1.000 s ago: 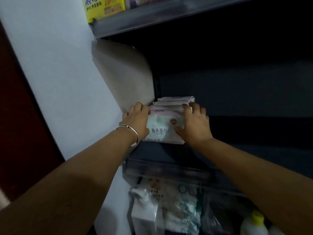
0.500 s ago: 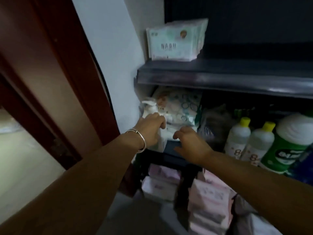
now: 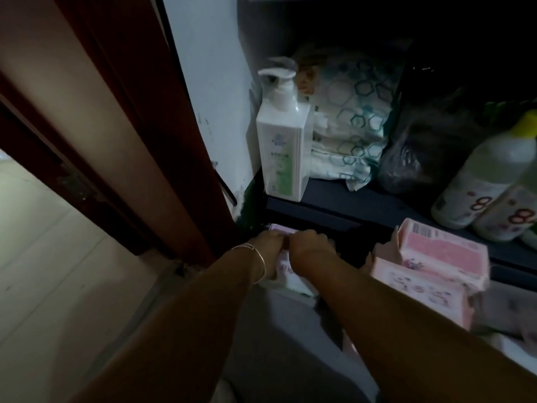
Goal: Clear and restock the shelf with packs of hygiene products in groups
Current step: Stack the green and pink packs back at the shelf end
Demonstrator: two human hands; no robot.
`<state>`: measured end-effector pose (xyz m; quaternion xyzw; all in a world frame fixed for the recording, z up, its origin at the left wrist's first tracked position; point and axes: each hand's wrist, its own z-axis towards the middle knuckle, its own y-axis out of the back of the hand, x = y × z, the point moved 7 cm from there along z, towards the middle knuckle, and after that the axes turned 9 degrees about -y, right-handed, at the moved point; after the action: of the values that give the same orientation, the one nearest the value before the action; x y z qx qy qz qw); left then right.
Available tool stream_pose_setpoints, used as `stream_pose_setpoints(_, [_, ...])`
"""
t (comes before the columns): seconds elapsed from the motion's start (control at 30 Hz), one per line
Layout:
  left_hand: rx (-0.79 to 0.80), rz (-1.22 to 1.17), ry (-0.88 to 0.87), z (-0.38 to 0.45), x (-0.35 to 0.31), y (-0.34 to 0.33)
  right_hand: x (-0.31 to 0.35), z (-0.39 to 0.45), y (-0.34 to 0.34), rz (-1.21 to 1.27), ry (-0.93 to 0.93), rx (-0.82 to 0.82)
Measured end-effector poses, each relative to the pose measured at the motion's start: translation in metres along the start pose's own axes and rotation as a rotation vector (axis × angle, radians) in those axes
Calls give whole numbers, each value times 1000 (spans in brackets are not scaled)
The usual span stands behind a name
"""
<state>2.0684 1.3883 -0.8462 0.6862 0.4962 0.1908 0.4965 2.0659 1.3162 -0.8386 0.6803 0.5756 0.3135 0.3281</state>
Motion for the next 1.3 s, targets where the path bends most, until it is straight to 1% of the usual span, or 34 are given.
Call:
stream_pose_setpoints(0.03, [24,19,-21,6,2,-12,-2,7,-9,-17,-27,1])
stream_pose_setpoints(0.1, [57,-16,-26,13,8,-32,-4,19,-23,-27,-83,-4])
stream_pose_setpoints(0.17, [96,18,-28,19,10,-44,-4,28,-32,23,-128,25])
stream_pose_setpoints(0.23, [87,28,-11,25,12,-51,0,32,-34,66,-146,54])
stream_pose_setpoints(0.3, [77,109,5,29,14,-56,3,37,-33,85,-158,67])
stream_pose_setpoints(0.37, [84,263,-42,32,10,-61,2,45,-33,106,-169,72])
stream_pose_setpoints(0.4, [76,301,-56,33,9,-62,2,48,-32,115,-169,73])
stream_pose_setpoints(0.47, [20,297,-71,33,10,-60,-2,54,-33,107,-185,81])
stream_pose_setpoints(0.57, [-42,259,-60,32,15,-61,-7,61,-32,22,-218,73])
stream_pose_setpoints(0.7, [-45,206,-98,33,17,-64,-10,65,-33,-40,-221,67])
stream_pose_setpoints(0.83, [80,101,-194,35,31,-71,-9,66,-30,-208,-192,-35])
stream_pose_setpoints(0.9, [98,74,-225,35,38,-72,-8,67,-34,-223,-193,-59])
stream_pose_setpoints(0.97, [141,83,-230,31,42,-70,-6,68,-40,-208,-194,-69])
stream_pose_setpoints(1.07, [180,125,-202,27,48,-67,-2,67,-45,-267,-180,-80])
stream_pose_setpoints(1.13, [185,125,-202,23,49,-61,1,68,-48,-263,-183,-25])
stream_pose_setpoints(1.2, [244,158,-235,21,46,-57,1,65,-48,-191,-208,60])
stream_pose_setpoints(1.3, [305,276,-264,16,40,-42,-2,52,-28,-163,-190,116])
